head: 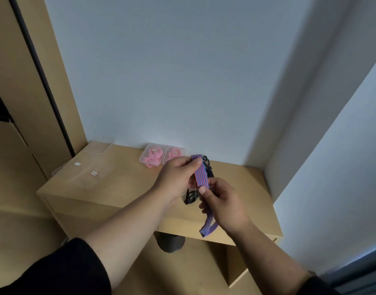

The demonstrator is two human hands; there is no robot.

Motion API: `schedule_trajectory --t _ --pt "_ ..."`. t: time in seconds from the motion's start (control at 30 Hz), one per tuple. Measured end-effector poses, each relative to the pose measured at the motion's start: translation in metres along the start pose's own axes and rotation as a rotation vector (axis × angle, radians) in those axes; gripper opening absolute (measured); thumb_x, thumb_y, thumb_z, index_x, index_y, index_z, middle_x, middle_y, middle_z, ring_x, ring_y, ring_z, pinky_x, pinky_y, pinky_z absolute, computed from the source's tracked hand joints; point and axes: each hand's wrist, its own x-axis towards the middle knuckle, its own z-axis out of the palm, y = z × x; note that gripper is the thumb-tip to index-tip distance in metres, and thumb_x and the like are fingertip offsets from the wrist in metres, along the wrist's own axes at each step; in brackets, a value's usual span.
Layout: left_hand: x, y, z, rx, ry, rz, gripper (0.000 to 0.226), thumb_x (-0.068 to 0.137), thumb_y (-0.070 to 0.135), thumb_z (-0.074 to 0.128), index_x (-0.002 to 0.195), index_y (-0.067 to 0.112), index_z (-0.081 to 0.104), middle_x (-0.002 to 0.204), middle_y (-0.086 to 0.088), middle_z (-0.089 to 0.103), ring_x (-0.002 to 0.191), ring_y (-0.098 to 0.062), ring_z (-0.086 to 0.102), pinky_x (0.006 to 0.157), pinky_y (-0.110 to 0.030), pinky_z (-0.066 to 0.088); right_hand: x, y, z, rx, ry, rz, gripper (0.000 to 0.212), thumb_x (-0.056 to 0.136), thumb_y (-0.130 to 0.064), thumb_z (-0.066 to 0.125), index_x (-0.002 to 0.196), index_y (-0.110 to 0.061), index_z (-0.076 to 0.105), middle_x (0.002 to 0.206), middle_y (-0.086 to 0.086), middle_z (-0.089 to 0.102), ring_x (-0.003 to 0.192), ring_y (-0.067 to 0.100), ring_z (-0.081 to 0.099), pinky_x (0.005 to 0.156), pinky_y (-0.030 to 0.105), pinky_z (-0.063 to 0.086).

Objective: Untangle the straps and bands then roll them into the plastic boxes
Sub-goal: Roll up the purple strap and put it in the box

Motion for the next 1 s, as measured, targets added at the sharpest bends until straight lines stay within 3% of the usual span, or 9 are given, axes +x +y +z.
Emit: schedule_trajectory --t 0.2,0.3,0.4,0.5,0.6,0.67,0.8,0.9,1.0 --pt "0.016 0.01 0.002 0.006 0.094 -0.111 0.024 0.091 0.029 0.07 0.078 0.008 0.068 0.063 -0.007 0.065 0.049 -0.016 0.052 0.049 -0.026 0.048 0.017 0.002 -0.002 0.019 -0.041 -0.042 0.008 0.1 -0.018 0.06 0.098 -0.013 0.066 0.061 -0.003 0.06 0.057 0.013 0.054 0.057 0.026 0.05" --pt "0.024 0.011 0.004 -0.008 0.102 -0.141 0.016 0.092 0.025 0.069 0.087 0.01 0.066 0.072 -0.011 0.066 0.056 -0.022 0.055 0.05 -0.028 0.052 0.026 0.004 -0.004 0.036 -0.062 -0.059 0.007 0.1 -0.02 0.061 0.096 -0.016 0.066 0.065 -0.001 0.061 0.058 0.014 0.057 0.056 0.023 0.048" --pt "0.029 0.007 0.007 0.024 0.149 -0.081 0.015 0.094 0.024 0.067 0.107 0.018 0.066 0.094 -0.006 0.071 0.07 -0.021 0.067 0.061 -0.035 0.059 0.036 0.007 -0.005 0.036 -0.075 -0.078 0.007 0.099 -0.025 0.063 0.095 -0.02 0.067 0.07 0.002 0.066 0.063 0.018 0.061 0.059 0.028 0.049" --pt "0.031 0.003 0.006 0.217 0.148 0.079 0.015 0.099 0.022 0.059 0.096 0.026 0.073 0.092 0.003 0.072 0.08 -0.007 0.065 0.079 -0.026 0.053 0.048 0.006 -0.006 0.045 -0.071 -0.096 0.009 0.099 -0.022 0.062 0.093 -0.017 0.066 0.063 0.001 0.061 0.058 0.018 0.056 0.058 0.034 0.05" --pt "0.027 0.0 0.002 0.234 0.038 0.129 0.021 0.102 0.025 0.054 0.106 0.033 0.072 0.108 0.012 0.073 0.104 -0.001 0.065 0.1 -0.024 0.047 0.056 0.001 -0.009 0.066 -0.06 -0.087 0.014 0.101 -0.021 0.06 0.093 -0.01 0.064 0.06 0.003 0.057 0.052 0.017 0.053 0.05 0.025 0.045" --pt "0.026 -0.006 -0.002 0.252 -0.07 0.158 0.021 0.1 0.024 0.056 0.113 0.035 0.068 0.113 0.012 0.072 0.112 -0.004 0.064 0.103 -0.027 0.047 0.06 -0.002 -0.012 0.046 -0.075 -0.074 0.019 0.102 -0.025 0.057 0.093 -0.01 0.064 0.06 0.006 0.057 0.049 0.026 0.057 0.046 0.024 0.042" --pt "0.025 -0.014 -0.005 0.351 -0.128 0.196 0.019 0.092 0.03 0.06 0.109 0.033 0.066 0.096 0.015 0.071 0.095 -0.003 0.064 0.095 -0.03 0.051 0.066 0.0 -0.013 0.05 -0.16 -0.04 0.019 0.104 -0.03 0.053 0.096 -0.018 0.066 0.069 0.021 0.058 0.053 0.052 0.059 0.042 0.023 0.038" --pt "0.028 -0.017 -0.011 0.315 -0.042 0.158 0.018 0.09 0.036 0.058 0.102 0.029 0.069 0.088 0.006 0.073 0.086 -0.01 0.066 0.087 -0.041 0.052 0.069 0.002 -0.011 0.048 -0.254 -0.048 0.016 0.104 -0.016 0.052 0.102 -0.025 0.065 0.068 0.013 0.06 0.051 0.033 0.06 0.045 0.027 0.044" --pt "0.029 -0.02 -0.018 0.307 0.013 0.113 0.032 0.085 0.052 0.06 0.093 0.022 0.07 0.094 -0.012 0.074 0.085 -0.026 0.067 0.085 -0.055 0.052 0.068 0.001 -0.007 0.079 -0.297 -0.027 0.019 0.101 -0.004 0.055 0.111 -0.018 0.063 0.065 0.001 0.06 0.05 0.015 0.054 0.049 0.028 0.047"
